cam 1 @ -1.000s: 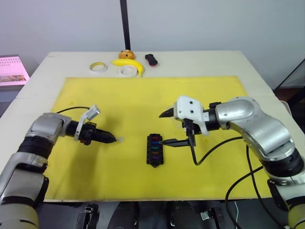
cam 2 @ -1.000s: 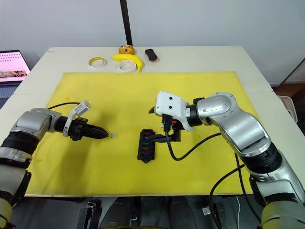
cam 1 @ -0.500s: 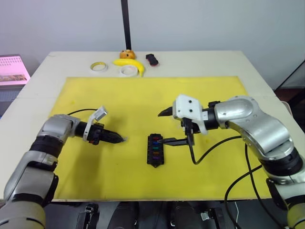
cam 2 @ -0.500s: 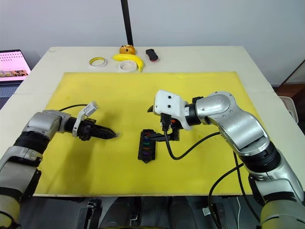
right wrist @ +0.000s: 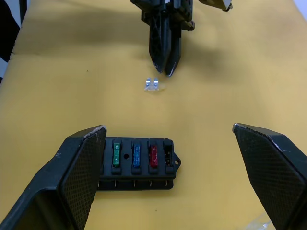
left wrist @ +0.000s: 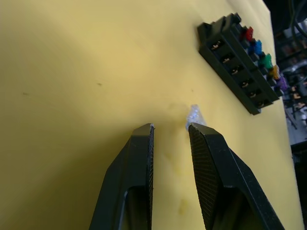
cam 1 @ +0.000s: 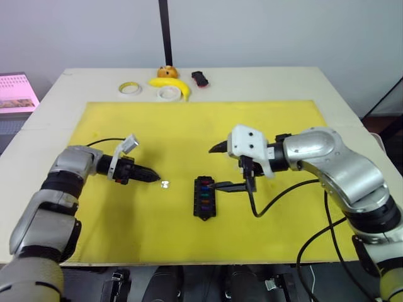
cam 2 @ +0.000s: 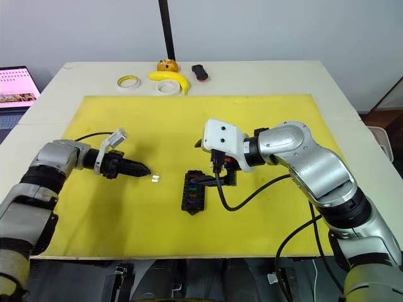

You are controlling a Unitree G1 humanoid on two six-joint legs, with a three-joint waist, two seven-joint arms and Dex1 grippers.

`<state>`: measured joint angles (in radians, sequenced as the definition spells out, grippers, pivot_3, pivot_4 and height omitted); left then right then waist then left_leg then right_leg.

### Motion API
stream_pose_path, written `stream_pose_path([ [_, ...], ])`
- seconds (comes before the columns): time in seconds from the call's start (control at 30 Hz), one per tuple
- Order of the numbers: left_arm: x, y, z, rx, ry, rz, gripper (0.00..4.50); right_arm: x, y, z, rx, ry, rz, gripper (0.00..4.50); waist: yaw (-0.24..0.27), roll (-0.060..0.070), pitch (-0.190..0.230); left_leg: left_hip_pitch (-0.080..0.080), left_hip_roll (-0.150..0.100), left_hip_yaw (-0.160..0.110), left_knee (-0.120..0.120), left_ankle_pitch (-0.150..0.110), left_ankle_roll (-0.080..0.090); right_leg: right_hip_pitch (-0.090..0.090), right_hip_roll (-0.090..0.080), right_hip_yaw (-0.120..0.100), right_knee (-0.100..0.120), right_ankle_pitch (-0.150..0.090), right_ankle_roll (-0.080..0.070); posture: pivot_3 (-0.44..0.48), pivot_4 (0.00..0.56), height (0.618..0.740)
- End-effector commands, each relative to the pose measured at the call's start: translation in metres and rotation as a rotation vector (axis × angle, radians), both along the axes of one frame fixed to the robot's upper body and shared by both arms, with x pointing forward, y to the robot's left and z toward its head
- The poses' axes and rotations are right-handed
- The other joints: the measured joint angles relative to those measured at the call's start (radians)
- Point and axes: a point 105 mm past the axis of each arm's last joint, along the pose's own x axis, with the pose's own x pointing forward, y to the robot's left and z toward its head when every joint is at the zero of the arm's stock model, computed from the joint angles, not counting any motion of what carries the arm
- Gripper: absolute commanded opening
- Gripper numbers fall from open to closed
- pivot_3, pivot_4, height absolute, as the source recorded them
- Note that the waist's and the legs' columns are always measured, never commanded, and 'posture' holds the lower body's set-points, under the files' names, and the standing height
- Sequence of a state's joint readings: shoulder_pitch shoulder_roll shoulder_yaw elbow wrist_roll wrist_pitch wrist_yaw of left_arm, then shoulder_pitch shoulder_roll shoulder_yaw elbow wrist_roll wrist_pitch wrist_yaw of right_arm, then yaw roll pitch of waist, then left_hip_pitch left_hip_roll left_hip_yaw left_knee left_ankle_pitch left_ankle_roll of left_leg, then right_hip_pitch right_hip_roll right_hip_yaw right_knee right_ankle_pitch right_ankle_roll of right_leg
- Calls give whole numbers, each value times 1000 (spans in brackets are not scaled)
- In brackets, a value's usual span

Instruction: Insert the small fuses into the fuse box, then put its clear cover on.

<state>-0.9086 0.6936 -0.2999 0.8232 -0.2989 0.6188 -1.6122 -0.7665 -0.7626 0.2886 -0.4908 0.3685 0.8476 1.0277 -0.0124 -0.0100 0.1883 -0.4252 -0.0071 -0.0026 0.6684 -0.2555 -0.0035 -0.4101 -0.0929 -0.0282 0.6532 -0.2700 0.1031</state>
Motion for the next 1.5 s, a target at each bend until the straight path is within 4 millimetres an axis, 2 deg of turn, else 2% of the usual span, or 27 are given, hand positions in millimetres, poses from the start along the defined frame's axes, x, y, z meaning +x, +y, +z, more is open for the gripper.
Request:
stream_pose_path([
  [0.03, 2, -12, 8, -26, -28, -39, 1239, -5, 5, 11, 7, -54, 30, 4500, 1, 0, 0, 0, 0, 0, 0, 0, 0, 0, 0, 0, 0, 0, 0, 0, 150, 740],
  [0.13, -4, -16, -2, -3, -22, -85, 1239, -5, 4, 11, 4, -56, 28, 4500, 0, 0, 0, 0, 0, 0, 0, 0, 0, 0, 0, 0, 0, 0, 0, 0, 150, 740],
  [0.4, -14, -21, -8, -13, 2, -129, 1239, -7, 3, 9, 0, -54, 13, 4500, 0, 0, 0, 0, 0, 0, 0, 0, 0, 0, 0, 0, 0, 0, 0, 0, 150, 740],
  [0.8, -18, -7, -14, 26, 8, -112, 1239, -6, 6, 7, -3, -62, 16, 4500, -3, 0, 0, 0, 0, 0, 0, 0, 0, 0, 0, 0, 0, 0, 0, 0, 150, 740],
  [0.93, -17, -7, -16, 30, 1, -108, 44, -6, 8, 6, -2, -63, 23, 4500, -4, 0, 0, 0, 0, 0, 0, 0, 0, 0, 0, 0, 0, 0, 0, 0, 150, 740],
  [1.17, -16, -2, -17, 43, -15, -99, 44, -5, 8, 5, -4, -65, 25, 4500, -3, 0, 0, 0, 0, 0, 0, 0, 0, 0, 0, 0, 0, 0, 0, 0, 150, 740],
  [1.33, -16, 0, -8, 19, -29, -89, 44, -5, 8, 4, -5, -65, 25, 4500, -5, 0, 0, 0, 0, 0, 0, 0, 0, 0, 0, 0, 1, 0, 0, 0, 150, 740],
  [1.5, -18, 3, 18, -72, -62, -52, 44, -6, 9, 3, 5, -51, 24, 4500, -5, 0, 0, 0, 1, 0, 0, 0, 0, -1, 1, 1, 1, 0, 0, 0, 150, 740],
])
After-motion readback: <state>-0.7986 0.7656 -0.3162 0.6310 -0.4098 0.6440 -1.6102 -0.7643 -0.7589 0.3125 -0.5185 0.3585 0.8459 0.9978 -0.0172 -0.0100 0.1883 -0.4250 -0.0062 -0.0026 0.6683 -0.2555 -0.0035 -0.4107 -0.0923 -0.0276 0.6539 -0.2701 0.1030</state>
